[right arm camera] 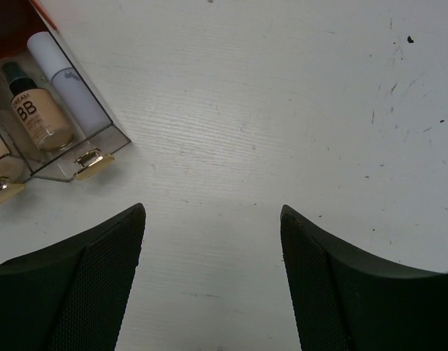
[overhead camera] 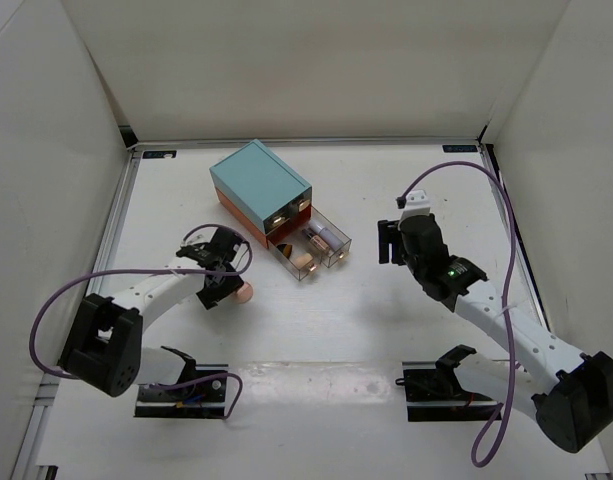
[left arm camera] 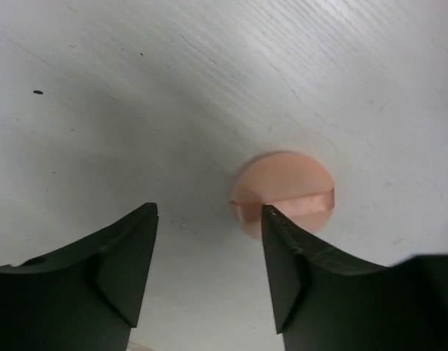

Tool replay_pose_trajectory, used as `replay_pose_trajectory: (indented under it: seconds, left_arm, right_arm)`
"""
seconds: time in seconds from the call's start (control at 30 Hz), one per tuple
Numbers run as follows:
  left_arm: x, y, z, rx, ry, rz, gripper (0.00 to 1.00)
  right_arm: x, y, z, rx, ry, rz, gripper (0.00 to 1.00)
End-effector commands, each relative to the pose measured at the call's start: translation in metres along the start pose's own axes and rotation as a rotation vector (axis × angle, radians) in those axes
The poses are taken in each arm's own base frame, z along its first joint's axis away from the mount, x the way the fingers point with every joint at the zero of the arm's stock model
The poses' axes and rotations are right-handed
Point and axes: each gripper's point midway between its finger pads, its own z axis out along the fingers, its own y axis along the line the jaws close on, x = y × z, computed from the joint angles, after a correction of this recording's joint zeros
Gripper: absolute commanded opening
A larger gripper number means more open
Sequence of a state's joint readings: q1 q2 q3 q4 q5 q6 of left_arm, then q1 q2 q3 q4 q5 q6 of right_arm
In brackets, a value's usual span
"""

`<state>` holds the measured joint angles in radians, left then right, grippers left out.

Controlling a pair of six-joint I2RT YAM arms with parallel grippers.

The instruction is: Organize the makeup

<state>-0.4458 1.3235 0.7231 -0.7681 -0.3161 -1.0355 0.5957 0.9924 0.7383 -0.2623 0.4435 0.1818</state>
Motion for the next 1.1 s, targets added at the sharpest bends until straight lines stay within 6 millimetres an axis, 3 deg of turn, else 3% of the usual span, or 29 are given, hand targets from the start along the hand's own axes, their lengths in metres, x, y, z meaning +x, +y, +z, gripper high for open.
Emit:
replay_pose_trajectory:
  seconds: [0.0, 0.3, 0.37, 0.4, 0.47, 0.53, 0.67, 0.73, 1.07]
  left_arm:
    - [-0.007, -0.010, 0.004, 0.048, -0.020, -0.042, 0.66]
    - [0.011, -0.029, 0.018, 0.080, 0.017, 0.027, 0.58]
    - [0.010, -0.030, 0.020, 0.061, 0.023, 0.030, 0.43]
    - [0.009, -0.032, 0.018, 0.065, 0.020, 0.036, 0.25]
    - [0.005, -0.038, 0.011, 0.076, 0.007, 0.051, 0.09]
    - [-0.004, -0.040, 0.003, 0.074, -0.035, 0.060, 0.09]
    - [-0.023, -0.065, -0.032, 0.157, -0.139, 0.106, 0.10]
    - [-0.030, -0.088, -0.052, 0.233, -0.183, 0.130, 0.10]
    - [-0.035, -0.174, -0.087, 0.383, -0.272, 0.223, 0.09]
  right_arm:
    - [-0.017, -0.004, -0.006, 0.011, -0.049, 0.038, 0.77]
    - [-0.010, -0.009, -0.007, 0.036, -0.028, 0.027, 0.78]
    - [-0.009, -0.008, -0.009, 0.034, -0.028, 0.023, 0.77]
    - [-0.009, -0.011, -0.009, 0.049, -0.032, 0.024, 0.77]
    - [-0.008, -0.013, -0.011, 0.055, -0.033, 0.021, 0.78]
    - [-0.009, -0.015, -0.013, 0.064, -0.042, 0.028, 0.78]
    - [-0.006, -0.022, -0.013, 0.090, -0.045, 0.030, 0.78]
    - [-0.003, -0.022, -0.013, 0.090, -0.044, 0.027, 0.78]
    - [-0.002, -0.024, -0.010, 0.106, -0.054, 0.034, 0.78]
